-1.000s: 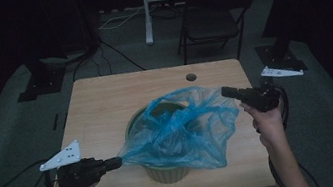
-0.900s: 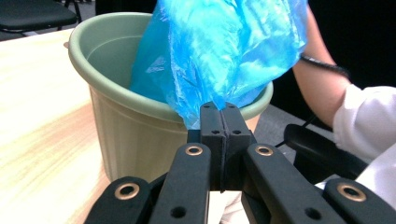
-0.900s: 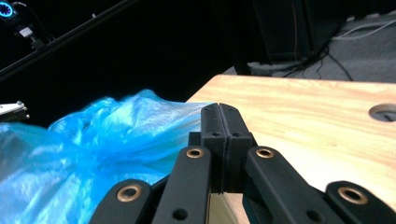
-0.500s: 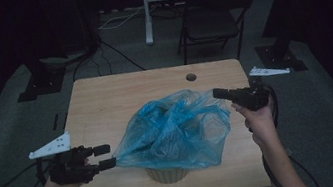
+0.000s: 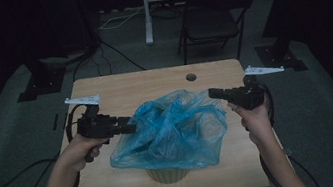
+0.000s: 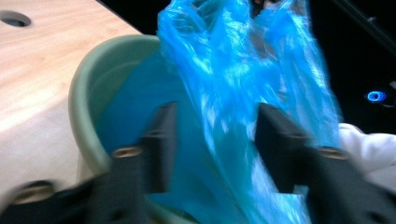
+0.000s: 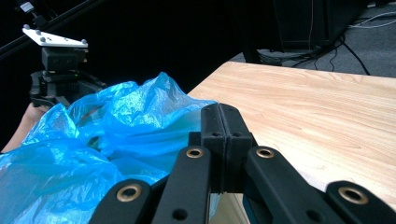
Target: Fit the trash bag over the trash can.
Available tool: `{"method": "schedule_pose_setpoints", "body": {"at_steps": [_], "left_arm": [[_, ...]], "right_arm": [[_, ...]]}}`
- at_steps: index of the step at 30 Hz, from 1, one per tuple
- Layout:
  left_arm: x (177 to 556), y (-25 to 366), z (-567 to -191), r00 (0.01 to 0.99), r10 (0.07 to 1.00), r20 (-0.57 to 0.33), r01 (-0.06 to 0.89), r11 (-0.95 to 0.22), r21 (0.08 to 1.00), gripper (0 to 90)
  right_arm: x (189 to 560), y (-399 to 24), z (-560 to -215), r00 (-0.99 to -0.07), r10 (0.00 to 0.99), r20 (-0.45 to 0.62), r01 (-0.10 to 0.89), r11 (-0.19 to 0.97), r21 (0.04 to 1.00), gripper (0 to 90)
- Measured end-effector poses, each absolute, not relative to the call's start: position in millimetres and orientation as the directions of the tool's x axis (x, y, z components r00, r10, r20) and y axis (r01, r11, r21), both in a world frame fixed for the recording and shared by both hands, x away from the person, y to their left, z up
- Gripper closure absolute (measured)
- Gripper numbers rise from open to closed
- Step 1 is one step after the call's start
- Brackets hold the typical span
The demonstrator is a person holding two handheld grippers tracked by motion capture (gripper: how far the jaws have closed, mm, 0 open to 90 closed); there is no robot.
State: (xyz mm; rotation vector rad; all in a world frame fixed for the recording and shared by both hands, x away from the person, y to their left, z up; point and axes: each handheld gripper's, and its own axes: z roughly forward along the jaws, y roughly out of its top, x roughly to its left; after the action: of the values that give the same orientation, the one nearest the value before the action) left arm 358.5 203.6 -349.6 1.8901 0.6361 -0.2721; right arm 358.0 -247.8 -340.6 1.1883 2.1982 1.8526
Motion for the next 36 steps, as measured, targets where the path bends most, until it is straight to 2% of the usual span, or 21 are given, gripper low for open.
{"method": "schedule_pose_setpoints", "body": {"at_steps": [1,5,8,11,13,19,21,22,27,36], "left_arm": [[360,203,-350,0.829,0.304,-0.47,0.548,-0.274,0.79,71.2],[364,204,-345,0.823,0.385,-0.418,0.521,-0.216,0.826,88.9],[364,206,-338,0.803,0.467,-0.369,0.491,-0.167,0.855,88.9],[368,209,-338,0.775,0.516,-0.366,0.495,-0.135,0.858,88.8],[376,213,-343,0.758,0.512,-0.404,0.52,-0.1,0.849,87.9],[390,220,-361,0.679,0.602,-0.421,0.569,-0.07,0.819,90.0],[396,222,-374,0.636,0.655,-0.409,0.597,-0.082,0.798,90.0],[399,222,-386,0.617,0.659,-0.43,0.632,-0.088,0.77,90.0],[401,225,-411,0.582,0.67,-0.461,0.675,-0.083,0.733,90.0],[387,236,-457,0.547,0.668,-0.505,0.735,-0.093,0.672,90.0]], "right_arm": [[359,-247,-341,-0.707,0.56,0.431,0.521,0.001,0.853,89.9],[364,-246,-341,-0.7,0.568,0.432,0.523,-0.004,0.852,89.9],[369,-244,-342,-0.695,0.576,0.431,0.525,-0.004,0.851,89.9],[376,-241,-345,-0.685,0.591,0.427,0.531,0.003,0.848,89.9],[382,-237,-348,-0.675,0.598,0.432,0.543,0.006,0.84,89.9],[398,-229,-356,-0.647,0.629,0.431,0.567,0.019,0.824,89.9],[411,-223,-368,-0.623,0.643,0.446,0.603,0.031,0.797,89.9],[419,-217,-381,-0.608,0.648,0.459,0.632,0.045,0.774,89.9],[430,-208,-409,-0.58,0.659,0.48,0.676,0.06,0.734,89.9],[428,-203,-450,-0.546,0.669,0.505,0.728,0.08,0.681,89.9]]}}
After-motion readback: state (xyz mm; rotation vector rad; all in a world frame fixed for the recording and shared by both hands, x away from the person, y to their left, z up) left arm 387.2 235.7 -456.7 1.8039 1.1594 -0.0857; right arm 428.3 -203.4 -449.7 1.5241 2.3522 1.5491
